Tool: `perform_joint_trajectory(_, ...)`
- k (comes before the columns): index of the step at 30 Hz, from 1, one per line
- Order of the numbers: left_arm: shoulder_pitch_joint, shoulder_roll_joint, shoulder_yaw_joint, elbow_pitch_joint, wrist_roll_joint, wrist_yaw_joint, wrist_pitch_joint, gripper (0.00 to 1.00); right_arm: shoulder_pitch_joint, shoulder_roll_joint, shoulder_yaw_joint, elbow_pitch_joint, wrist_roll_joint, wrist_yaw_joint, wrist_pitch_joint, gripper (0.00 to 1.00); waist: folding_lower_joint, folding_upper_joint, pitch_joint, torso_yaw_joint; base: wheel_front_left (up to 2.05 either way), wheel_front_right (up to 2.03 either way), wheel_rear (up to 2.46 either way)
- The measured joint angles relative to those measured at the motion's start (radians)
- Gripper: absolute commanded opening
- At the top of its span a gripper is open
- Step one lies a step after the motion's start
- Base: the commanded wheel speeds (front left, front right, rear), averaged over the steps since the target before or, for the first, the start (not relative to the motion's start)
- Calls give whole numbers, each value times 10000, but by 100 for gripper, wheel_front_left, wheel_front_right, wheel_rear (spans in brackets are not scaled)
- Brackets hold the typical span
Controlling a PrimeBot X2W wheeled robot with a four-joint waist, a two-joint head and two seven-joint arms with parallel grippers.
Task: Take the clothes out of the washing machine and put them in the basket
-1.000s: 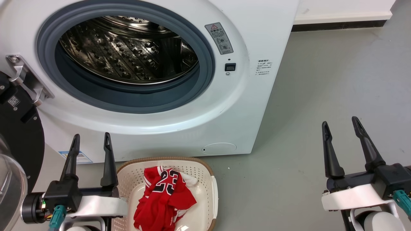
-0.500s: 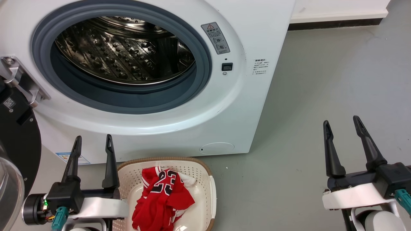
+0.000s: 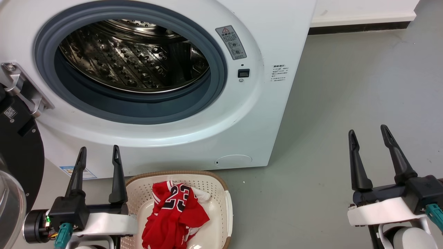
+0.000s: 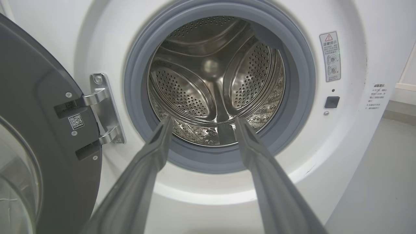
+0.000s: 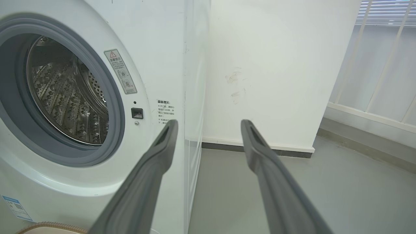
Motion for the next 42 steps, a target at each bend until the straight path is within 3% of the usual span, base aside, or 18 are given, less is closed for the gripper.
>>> perform_joint_trajectory(5,-1,-13,10,6,-29,0,0,100,-4,0,4,0,0,0,0,100,0,0,11,9,0,0,0)
perform_joint_trajectory(6,4,-21,17,29,-81,2,0,0,9,0,8,25,0,0,0,0,0,0,15,12,0,0,0)
perform_joint_trajectory(10,69,-58,15,330,-84,2,48,0,98,2,29,278,2,2,12,0,0,0,14,11,0,0,0)
perform_joint_trajectory(20,41,-69,75,840,-2577,-132,700,0,234,-109,104,690,2809,2,439,0,0,0,-116,82,0,0,0)
perform_joint_trajectory(42,-175,-71,79,1398,-6364,-337,1557,0,88,-284,127,1285,6924,0,1150,0,1,0,-337,203,0,0,0)
